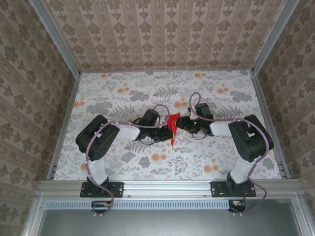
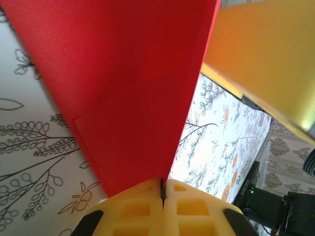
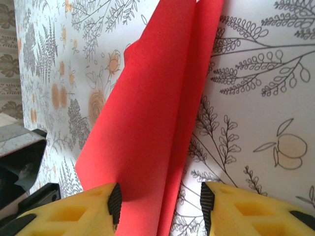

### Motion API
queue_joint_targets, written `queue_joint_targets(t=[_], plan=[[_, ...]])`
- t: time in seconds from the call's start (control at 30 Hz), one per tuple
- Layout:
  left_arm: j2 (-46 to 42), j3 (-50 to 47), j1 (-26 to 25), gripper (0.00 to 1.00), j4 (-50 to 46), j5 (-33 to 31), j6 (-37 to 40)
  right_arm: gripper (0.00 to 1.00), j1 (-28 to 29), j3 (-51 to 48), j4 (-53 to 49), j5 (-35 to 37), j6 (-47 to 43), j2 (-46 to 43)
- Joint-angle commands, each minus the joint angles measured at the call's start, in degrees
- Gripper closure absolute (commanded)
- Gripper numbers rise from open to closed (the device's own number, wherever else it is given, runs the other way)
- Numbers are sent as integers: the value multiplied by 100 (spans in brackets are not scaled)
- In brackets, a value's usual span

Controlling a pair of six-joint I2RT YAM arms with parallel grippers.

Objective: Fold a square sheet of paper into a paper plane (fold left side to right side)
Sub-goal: Fold the wing for the fifth time at the center of the table.

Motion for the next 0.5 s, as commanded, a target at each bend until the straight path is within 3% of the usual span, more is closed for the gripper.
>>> queue_joint_targets(t=[0.0, 0.47], plan=[[22, -114, 49, 96, 316, 100, -230, 54, 54, 207, 165, 77, 240, 231], [53, -287, 65, 94, 591, 48, -451, 58, 155, 628, -694, 241, 272, 555]])
